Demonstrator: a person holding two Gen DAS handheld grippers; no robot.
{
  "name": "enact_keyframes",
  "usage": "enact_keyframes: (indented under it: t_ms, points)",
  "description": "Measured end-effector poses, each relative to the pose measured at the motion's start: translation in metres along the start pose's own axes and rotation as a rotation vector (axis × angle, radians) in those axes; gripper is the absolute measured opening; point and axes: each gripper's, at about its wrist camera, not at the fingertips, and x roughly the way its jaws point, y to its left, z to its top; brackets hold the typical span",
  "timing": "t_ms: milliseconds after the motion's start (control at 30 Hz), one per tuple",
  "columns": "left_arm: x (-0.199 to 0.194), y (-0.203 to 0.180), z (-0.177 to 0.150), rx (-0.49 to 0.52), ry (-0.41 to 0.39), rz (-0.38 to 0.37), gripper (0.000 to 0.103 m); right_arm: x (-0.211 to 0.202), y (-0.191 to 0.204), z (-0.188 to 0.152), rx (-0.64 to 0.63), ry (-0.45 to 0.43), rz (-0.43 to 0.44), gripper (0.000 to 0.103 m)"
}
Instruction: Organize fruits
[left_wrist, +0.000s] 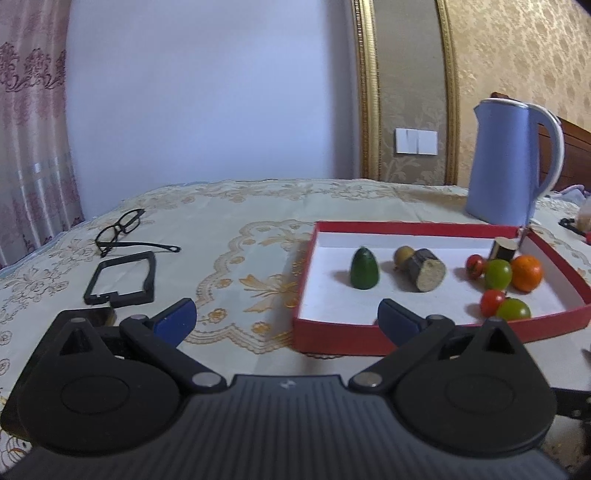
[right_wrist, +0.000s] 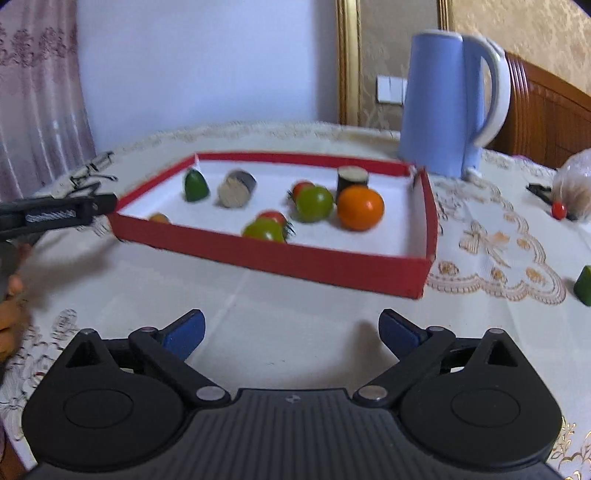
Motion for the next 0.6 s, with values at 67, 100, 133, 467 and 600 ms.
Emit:
enact_keyframes:
  t_ms: [67, 100, 133, 467, 600]
  points:
    - [0.002, -0.004, 0.001, 0.007, 0.006, -0.016, 0.103, 0.003, -0.001, 0.001, 0.004, 0.001, -0.009, 0.101]
    - [0.002, -0.006, 0.001, 0.009, 0.005, -0.017, 0.103, 0.004, -0.002, 0.002, 0.008, 0.003, -0.008, 0.101]
    - [0.003, -0.007, 0.002, 0.012, 0.004, -0.017, 0.103, 0.005, -0.002, 0.003, 0.009, 0.005, -0.01, 0.101]
    - [0.01, -0.014, 0.002, 0.03, 0.023, -0.028, 0.103, 0.01, -0.005, 0.007, -0.003, 0.014, -0.018, 0.103]
    - [0.014, -0.015, 0.003, 0.028, 0.034, -0.036, 0.103, 0.014, -0.006, 0.009, -0.008, 0.018, -0.021, 0.103]
